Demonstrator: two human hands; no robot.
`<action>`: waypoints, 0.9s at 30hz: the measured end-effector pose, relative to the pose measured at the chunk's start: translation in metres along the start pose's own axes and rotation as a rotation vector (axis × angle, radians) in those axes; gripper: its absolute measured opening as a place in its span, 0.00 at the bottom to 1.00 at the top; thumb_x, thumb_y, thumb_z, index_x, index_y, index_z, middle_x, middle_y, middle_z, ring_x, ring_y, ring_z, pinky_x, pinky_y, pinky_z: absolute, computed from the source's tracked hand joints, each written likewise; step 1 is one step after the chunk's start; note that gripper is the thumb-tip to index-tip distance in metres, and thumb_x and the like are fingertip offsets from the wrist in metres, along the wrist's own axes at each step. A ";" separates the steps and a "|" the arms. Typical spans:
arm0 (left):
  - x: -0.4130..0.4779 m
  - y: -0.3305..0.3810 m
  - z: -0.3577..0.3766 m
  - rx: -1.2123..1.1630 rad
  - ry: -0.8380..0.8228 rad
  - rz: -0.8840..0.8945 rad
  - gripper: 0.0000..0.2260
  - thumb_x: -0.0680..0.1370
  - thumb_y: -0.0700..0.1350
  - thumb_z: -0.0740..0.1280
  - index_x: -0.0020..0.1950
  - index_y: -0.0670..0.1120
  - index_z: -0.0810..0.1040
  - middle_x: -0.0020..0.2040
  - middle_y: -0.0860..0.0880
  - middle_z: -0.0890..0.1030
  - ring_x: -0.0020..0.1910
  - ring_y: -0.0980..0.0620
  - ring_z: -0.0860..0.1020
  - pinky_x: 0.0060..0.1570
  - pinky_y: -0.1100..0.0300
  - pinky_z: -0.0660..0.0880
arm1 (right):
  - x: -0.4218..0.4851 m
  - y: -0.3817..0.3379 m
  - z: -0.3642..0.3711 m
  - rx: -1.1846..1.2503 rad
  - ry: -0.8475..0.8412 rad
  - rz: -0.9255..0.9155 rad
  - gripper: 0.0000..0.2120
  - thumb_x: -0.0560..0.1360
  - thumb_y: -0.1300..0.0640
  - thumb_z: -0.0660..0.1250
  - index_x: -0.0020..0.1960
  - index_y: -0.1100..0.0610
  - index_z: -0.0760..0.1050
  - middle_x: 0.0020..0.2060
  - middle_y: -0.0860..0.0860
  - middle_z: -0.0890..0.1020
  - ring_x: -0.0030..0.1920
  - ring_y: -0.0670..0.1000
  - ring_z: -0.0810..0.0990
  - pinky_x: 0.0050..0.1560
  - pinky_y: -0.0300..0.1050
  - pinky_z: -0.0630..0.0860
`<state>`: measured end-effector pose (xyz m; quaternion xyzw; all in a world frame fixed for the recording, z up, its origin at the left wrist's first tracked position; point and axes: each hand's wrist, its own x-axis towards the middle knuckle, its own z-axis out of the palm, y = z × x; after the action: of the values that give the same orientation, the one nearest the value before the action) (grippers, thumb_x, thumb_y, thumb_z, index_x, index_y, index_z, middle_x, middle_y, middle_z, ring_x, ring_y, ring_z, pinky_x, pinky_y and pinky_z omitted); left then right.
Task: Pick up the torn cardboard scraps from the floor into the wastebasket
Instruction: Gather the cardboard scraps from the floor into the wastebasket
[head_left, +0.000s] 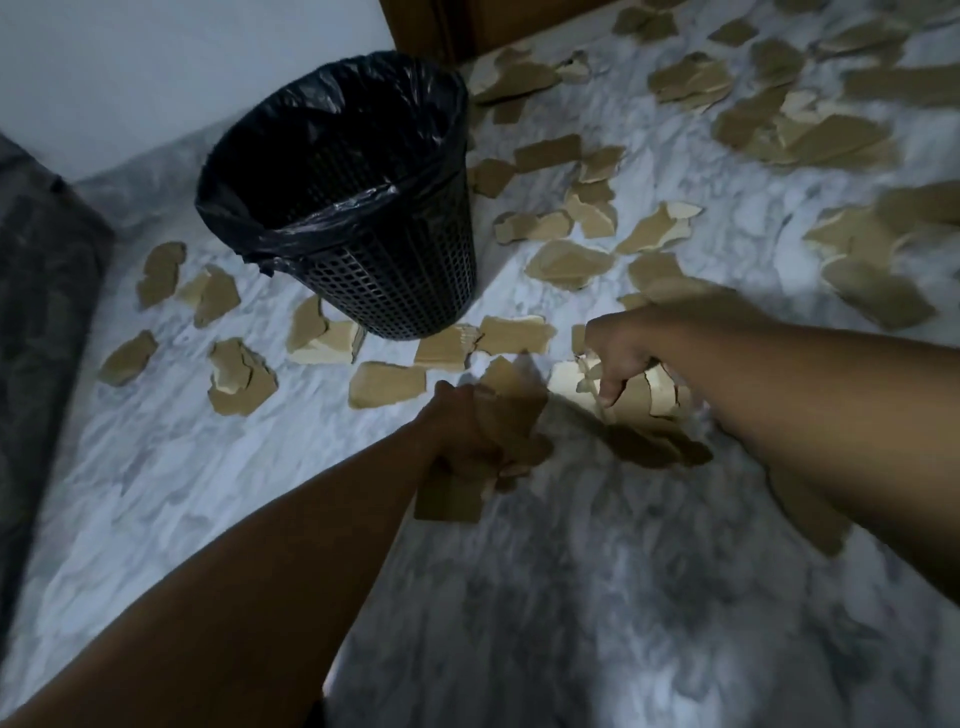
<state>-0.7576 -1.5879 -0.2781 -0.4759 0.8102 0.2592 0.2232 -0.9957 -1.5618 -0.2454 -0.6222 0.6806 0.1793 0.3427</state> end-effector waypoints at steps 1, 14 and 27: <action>0.004 -0.004 0.002 -0.012 -0.002 -0.009 0.41 0.57 0.72 0.61 0.62 0.48 0.76 0.62 0.44 0.76 0.62 0.44 0.73 0.64 0.52 0.68 | -0.007 0.007 0.003 0.026 0.018 0.005 0.21 0.66 0.49 0.80 0.44 0.57 0.71 0.38 0.49 0.76 0.37 0.50 0.75 0.35 0.41 0.69; 0.035 0.000 0.000 -0.045 -0.090 -0.155 0.59 0.60 0.59 0.80 0.78 0.38 0.49 0.75 0.37 0.58 0.70 0.41 0.66 0.62 0.54 0.70 | -0.054 0.014 0.014 0.180 0.605 -0.015 0.20 0.75 0.45 0.69 0.62 0.54 0.73 0.48 0.51 0.80 0.50 0.54 0.78 0.45 0.48 0.75; 0.050 -0.016 0.008 0.081 -0.168 0.008 0.36 0.50 0.68 0.72 0.52 0.50 0.80 0.53 0.47 0.82 0.46 0.49 0.80 0.49 0.51 0.80 | -0.005 0.001 -0.011 0.202 0.224 0.067 0.13 0.67 0.53 0.79 0.42 0.60 0.79 0.35 0.53 0.83 0.32 0.47 0.80 0.31 0.40 0.75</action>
<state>-0.7645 -1.6224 -0.3183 -0.4398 0.8004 0.2661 0.3086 -0.9990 -1.5654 -0.2350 -0.5778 0.7495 0.0508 0.3192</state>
